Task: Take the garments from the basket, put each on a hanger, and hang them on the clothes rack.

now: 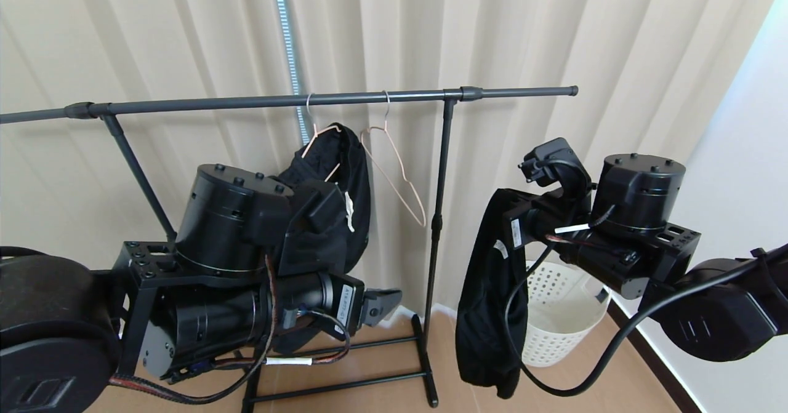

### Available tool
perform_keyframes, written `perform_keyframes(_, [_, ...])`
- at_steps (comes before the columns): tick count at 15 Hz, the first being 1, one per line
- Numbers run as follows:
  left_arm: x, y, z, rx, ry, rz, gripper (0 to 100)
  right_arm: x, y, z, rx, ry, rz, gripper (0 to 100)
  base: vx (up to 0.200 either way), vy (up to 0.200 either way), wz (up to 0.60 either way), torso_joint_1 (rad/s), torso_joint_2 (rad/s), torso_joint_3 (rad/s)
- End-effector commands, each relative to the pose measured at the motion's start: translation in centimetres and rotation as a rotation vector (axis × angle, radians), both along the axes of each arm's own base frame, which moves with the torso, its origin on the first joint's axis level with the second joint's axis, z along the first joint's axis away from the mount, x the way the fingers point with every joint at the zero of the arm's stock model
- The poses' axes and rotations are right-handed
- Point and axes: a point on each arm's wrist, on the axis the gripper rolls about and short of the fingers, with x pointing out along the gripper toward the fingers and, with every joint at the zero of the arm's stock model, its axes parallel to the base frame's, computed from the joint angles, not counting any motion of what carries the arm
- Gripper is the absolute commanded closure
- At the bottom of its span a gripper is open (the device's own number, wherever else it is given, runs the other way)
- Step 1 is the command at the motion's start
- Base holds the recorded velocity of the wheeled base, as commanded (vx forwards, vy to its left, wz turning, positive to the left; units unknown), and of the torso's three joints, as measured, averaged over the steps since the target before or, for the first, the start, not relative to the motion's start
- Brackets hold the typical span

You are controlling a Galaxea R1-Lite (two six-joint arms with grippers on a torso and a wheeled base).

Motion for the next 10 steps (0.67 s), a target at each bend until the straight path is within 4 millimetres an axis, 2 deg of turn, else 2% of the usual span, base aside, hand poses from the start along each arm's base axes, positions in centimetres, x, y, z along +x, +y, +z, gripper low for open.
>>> perform_keyframes(1, [0.9, -0.4, -1.0, 0.012, 0.009, 0.013, 0, 0.1, -0.2, 0.0, -0.001, -0.002, -0.007, 100, 0.0, 0.0, 0.0, 0.0, 0.0, 0.0])
perform_keyframes(4, [1.4, -0.8, -1.5, 0.023, -0.007, 0.041, 0, 0.4, -0.9, 0.2, 0.001, -0.008, -0.027, 100, 0.0, 0.0, 0.0, 0.0, 0.0, 0.0])
perform_keyframes(10, [2.0, -0.7, -1.6, 0.016, -0.022, 0.075, 0, 0.5, -1.1, 0.5, 0.005, -0.018, -0.036, 100, 0.2, 0.0, 0.0, -0.002, 0.0, 0.002])
